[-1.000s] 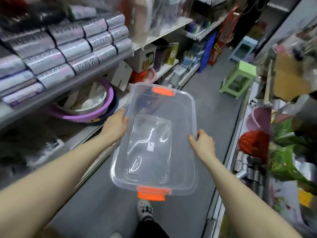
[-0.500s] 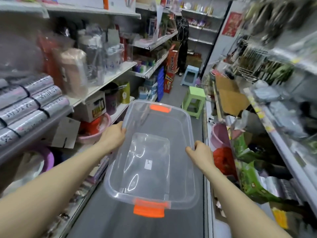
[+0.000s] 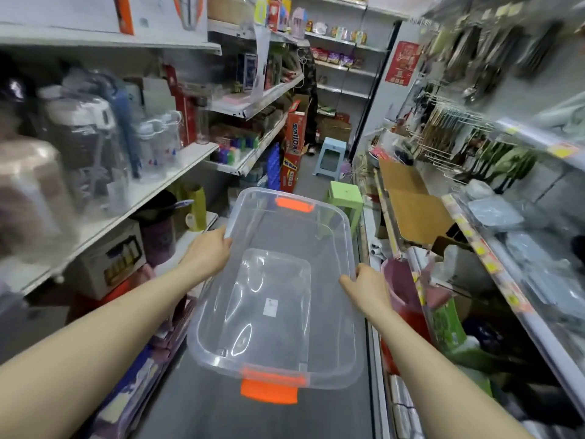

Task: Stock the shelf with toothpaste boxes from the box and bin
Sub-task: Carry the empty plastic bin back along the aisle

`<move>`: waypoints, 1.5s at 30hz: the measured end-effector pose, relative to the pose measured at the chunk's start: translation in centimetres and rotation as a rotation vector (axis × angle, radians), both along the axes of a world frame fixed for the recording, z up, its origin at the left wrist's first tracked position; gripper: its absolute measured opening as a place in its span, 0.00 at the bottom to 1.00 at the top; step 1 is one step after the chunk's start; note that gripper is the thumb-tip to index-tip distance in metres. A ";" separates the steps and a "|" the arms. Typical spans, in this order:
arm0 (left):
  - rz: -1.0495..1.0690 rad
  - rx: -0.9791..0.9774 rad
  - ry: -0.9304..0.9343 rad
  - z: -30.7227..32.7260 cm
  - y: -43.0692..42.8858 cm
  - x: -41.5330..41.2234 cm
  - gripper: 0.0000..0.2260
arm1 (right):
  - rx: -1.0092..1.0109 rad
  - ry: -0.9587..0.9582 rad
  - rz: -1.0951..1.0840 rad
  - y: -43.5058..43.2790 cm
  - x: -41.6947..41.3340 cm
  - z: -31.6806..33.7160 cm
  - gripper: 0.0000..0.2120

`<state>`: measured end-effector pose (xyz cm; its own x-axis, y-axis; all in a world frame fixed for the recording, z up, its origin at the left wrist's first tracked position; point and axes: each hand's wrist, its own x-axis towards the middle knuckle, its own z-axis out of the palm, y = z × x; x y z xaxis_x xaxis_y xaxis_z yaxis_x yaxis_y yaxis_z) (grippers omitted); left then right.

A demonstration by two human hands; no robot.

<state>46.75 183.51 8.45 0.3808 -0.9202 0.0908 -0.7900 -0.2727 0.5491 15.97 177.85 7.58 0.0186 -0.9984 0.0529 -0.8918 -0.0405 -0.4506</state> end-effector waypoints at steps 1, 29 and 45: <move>-0.005 0.004 -0.007 0.1 -2.1 0.6 0.12 | 0.007 0.004 -0.008 -2.0 0.8 -0.1 0.14; -0.215 0.071 -0.002 -2.4 -70.3 4.4 0.10 | 0.090 -0.011 -0.219 -64.2 4.4 -1.4 0.11; -0.275 0.112 0.011 -5.1 -111.0 5.2 0.13 | 0.178 0.031 -0.280 -101.8 5.3 -4.3 0.11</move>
